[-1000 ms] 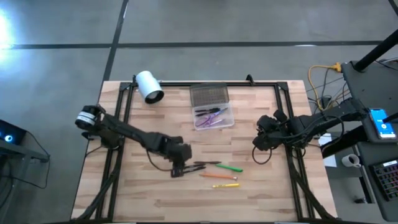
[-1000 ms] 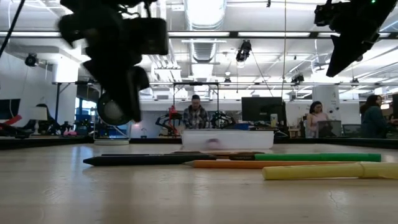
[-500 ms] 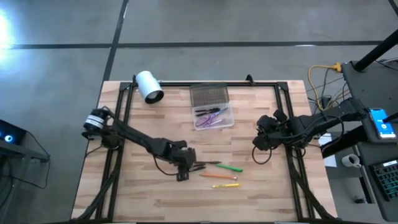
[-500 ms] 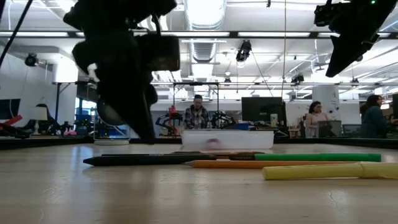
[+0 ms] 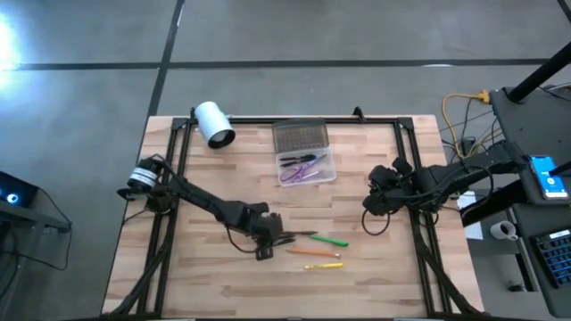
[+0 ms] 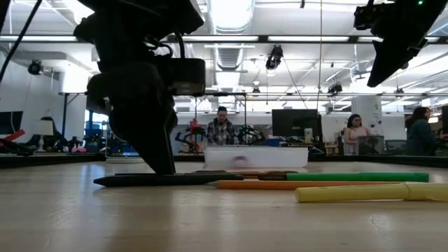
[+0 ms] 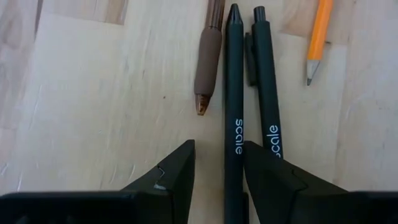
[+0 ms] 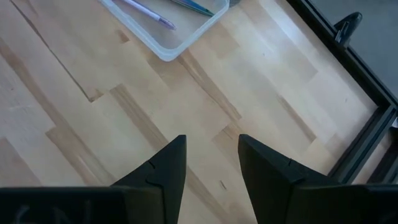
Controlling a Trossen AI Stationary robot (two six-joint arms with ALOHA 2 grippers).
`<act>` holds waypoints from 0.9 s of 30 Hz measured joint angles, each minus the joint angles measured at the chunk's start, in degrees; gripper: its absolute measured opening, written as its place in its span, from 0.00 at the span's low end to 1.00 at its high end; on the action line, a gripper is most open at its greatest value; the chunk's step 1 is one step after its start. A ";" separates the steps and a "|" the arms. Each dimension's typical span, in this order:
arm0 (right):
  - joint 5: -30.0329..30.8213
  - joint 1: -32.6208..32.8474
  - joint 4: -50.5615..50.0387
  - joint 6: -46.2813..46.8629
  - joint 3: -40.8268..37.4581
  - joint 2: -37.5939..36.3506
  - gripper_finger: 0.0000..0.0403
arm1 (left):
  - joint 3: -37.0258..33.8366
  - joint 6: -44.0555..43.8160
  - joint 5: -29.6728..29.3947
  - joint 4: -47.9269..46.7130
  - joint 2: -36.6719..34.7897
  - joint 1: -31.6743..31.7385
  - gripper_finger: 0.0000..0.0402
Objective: Pick & place school supplies into a supply box
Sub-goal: Put the top black pen into the supply box
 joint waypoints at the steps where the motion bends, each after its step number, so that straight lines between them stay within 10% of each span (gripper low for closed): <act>1: 0.00 0.00 0.00 -0.15 -0.02 0.00 0.34 | 0.00 0.00 -0.35 0.00 0.02 0.00 0.30; 11: 0.04 0.00 -0.13 -0.54 -0.24 0.00 0.34 | 0.12 -0.04 -1.07 -0.59 1.64 0.05 0.04; 27: 0.18 -0.01 -0.42 -2.29 -0.37 -0.03 0.34 | 7.08 2.16 -1.53 -13.69 -4.31 4.32 0.03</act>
